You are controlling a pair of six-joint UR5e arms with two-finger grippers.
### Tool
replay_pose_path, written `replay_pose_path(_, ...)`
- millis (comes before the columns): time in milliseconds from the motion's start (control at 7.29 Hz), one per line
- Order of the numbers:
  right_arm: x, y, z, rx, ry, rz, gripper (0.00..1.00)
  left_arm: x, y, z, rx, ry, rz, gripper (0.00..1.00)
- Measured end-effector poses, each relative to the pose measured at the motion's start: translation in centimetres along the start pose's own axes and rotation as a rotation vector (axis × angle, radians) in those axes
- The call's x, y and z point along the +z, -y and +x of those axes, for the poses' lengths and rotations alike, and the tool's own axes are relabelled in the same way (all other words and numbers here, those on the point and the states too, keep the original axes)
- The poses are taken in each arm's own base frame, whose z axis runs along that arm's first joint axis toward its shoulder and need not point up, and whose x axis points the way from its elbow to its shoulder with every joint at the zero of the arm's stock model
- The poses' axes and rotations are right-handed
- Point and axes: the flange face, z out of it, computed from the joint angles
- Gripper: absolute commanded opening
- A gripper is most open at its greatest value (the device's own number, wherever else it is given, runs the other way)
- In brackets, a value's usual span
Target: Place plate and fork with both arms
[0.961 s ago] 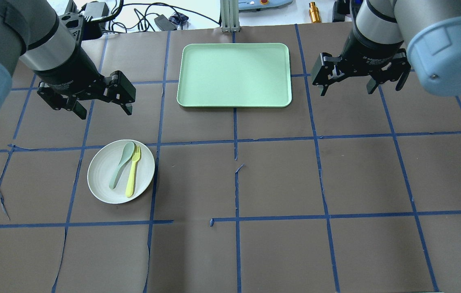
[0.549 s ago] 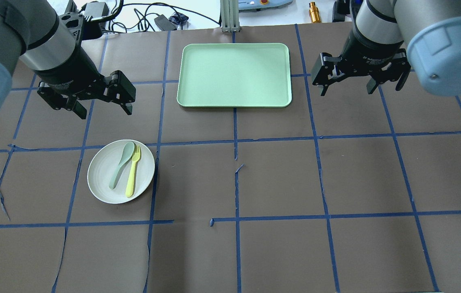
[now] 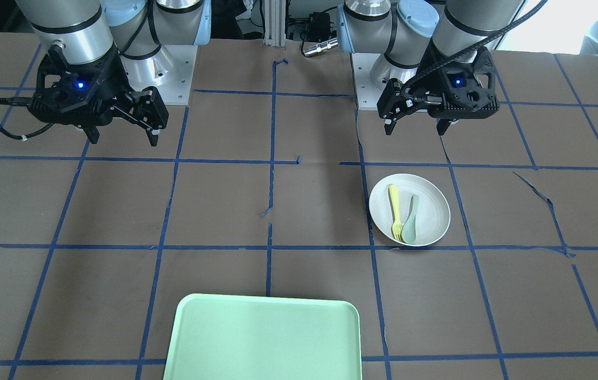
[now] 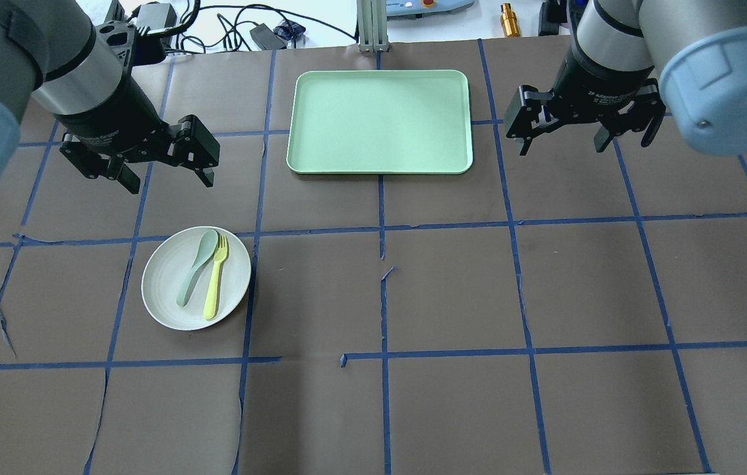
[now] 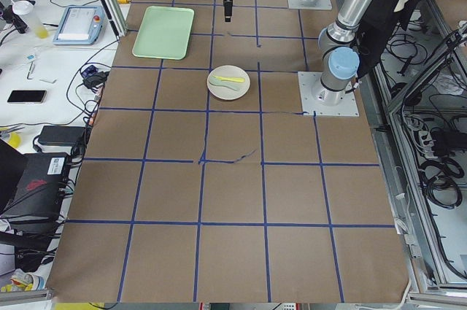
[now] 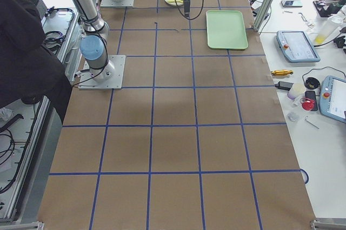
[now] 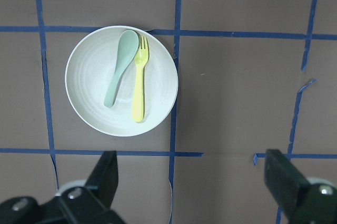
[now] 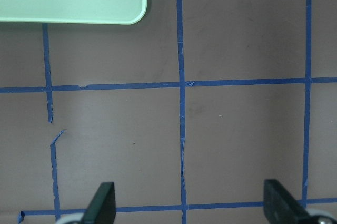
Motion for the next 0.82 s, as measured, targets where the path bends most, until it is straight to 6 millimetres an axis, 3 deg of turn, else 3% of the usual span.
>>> replay_pose_path(275,-0.1,0.0,0.0,0.002,0.001,0.001,1.0,1.0,0.5,-0.6,0.004,0.001,-0.024,1.0)
replay_pose_path(412,-0.1,0.0,0.0,0.002,0.001,0.001,1.0,2.5,0.9,-1.7,0.01,0.0,-0.053,1.0)
replay_pose_path(549,0.0,0.0,0.0,0.002,0.001,0.0,1.0,4.7,1.3,-3.3,0.034,-0.004,-0.082,1.0)
replay_pose_path(824,0.1,0.0,0.0,0.002,0.001,-0.002,1.0,11.3,1.6,-8.6,0.074,-0.009,-0.101,0.98)
